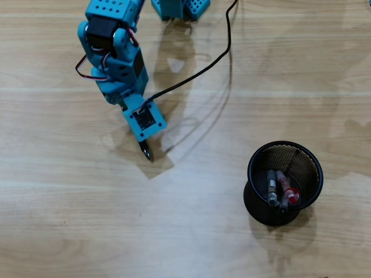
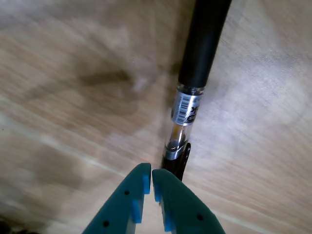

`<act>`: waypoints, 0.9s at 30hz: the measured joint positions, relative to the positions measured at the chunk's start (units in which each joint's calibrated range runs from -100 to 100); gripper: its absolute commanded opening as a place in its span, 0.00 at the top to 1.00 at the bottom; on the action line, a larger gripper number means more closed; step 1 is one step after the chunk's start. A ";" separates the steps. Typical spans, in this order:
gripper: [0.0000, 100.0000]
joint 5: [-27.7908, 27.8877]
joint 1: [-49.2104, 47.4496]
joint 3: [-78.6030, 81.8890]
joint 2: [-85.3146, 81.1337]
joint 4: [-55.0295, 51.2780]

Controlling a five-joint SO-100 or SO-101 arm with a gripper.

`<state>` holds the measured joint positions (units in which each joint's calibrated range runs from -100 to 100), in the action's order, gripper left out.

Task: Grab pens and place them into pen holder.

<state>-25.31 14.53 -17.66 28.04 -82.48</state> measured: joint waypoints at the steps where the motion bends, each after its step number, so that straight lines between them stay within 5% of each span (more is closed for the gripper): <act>1: 0.96 0.00 0.29 0.00 0.42 0.52; 6: 0.88 0.00 0.48 0.00 1.36 1.47; 27: 0.87 -3.38 -1.05 -3.99 9.09 3.37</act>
<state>-28.69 13.48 -21.65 37.13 -79.11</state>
